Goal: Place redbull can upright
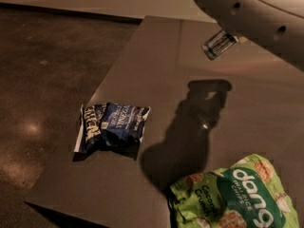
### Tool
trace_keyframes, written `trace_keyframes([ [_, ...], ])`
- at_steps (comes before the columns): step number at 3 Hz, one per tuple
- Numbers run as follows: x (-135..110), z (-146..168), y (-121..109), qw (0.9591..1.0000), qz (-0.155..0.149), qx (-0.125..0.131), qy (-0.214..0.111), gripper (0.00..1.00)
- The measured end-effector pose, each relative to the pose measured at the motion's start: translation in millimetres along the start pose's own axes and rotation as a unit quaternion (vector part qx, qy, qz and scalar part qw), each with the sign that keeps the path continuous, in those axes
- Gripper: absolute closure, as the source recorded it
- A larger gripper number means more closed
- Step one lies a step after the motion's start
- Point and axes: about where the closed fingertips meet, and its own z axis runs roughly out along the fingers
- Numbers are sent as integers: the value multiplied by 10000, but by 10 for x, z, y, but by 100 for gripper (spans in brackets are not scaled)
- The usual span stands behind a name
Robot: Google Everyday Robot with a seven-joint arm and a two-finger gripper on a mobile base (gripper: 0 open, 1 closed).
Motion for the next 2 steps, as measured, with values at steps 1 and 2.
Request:
trace_keyframes([
  [1, 44, 25, -31, 9998, -138, 5, -119, 100],
  [2, 118, 103, -99, 9975, -378, 107, -581, 100],
])
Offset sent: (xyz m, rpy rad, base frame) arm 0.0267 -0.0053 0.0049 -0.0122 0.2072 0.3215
